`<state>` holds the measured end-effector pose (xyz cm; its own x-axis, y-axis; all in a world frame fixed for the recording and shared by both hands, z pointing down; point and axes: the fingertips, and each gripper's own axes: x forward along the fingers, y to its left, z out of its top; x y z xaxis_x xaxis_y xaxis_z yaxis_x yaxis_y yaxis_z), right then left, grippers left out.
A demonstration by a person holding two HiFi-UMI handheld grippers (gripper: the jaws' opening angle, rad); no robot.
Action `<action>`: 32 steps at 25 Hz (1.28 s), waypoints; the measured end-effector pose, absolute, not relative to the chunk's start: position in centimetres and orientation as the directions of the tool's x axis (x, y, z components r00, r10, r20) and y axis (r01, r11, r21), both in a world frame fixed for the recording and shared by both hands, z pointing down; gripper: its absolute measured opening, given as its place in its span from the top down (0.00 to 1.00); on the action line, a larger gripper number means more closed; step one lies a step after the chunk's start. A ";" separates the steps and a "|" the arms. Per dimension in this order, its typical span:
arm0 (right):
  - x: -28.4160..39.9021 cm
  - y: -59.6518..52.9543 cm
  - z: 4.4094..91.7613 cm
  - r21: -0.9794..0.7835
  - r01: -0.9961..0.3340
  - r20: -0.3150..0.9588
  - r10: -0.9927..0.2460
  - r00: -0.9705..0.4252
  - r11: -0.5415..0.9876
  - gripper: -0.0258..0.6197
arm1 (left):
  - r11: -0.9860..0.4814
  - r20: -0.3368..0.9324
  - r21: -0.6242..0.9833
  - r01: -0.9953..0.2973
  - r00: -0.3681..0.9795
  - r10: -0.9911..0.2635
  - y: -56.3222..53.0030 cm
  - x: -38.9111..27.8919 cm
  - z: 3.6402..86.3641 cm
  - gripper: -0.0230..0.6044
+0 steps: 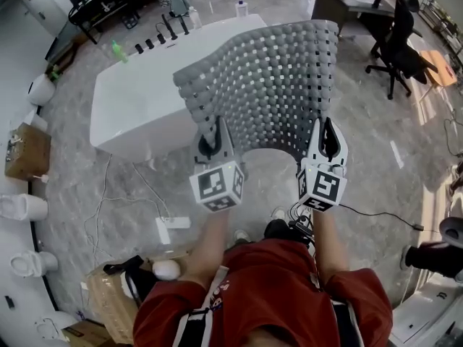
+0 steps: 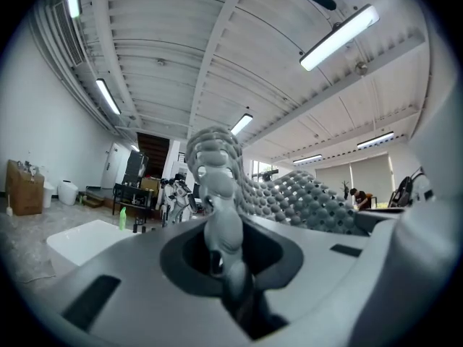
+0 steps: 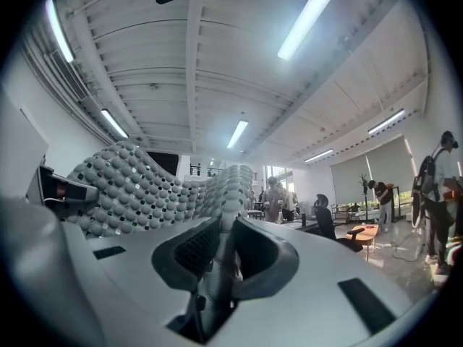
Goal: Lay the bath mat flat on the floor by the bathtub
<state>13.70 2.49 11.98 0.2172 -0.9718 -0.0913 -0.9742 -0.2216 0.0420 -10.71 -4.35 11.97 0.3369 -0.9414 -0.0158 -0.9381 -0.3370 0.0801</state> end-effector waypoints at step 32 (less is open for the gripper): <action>31.0 -1.6 18.9 -0.014 -0.957 0.040 -0.957 0.289 -0.289 0.84 | -0.399 0.089 0.047 -0.916 0.401 -0.912 -10.3 6.8 17.1 0.87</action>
